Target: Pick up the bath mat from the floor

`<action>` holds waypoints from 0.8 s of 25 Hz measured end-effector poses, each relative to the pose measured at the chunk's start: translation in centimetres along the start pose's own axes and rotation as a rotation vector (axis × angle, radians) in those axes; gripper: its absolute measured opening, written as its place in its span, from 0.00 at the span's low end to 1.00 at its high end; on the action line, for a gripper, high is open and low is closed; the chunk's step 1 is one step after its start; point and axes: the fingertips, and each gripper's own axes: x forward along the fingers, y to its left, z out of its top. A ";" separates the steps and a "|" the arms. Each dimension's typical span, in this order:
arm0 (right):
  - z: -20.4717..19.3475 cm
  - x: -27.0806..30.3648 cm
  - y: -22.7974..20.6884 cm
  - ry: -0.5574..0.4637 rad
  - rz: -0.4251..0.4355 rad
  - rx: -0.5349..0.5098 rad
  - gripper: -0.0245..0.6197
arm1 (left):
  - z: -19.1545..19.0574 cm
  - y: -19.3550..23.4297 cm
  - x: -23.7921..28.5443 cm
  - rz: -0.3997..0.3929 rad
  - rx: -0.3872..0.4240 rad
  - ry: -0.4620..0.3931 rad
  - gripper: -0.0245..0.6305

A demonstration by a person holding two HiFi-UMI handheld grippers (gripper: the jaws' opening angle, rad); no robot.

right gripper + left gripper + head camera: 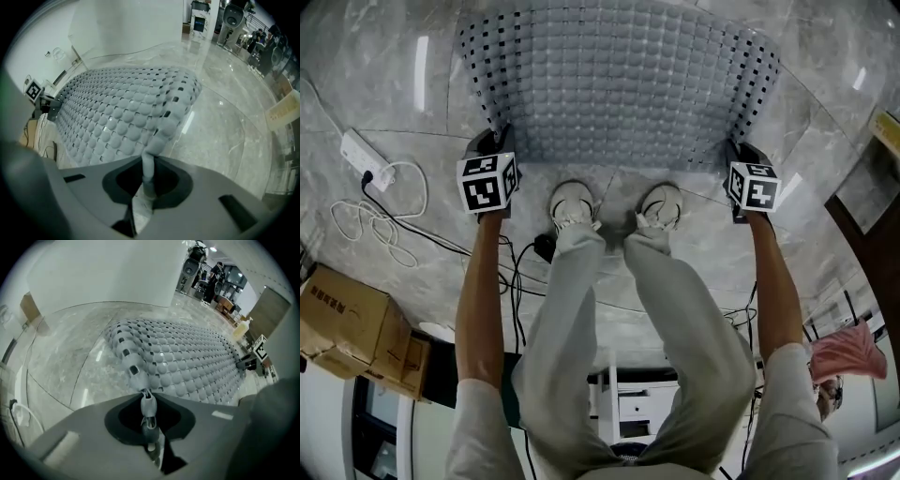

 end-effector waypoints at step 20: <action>2.7 -7.9 3.7 -0.028 0.069 0.041 0.10 | 3.3 -5.1 -7.7 -0.100 -0.006 0.010 0.11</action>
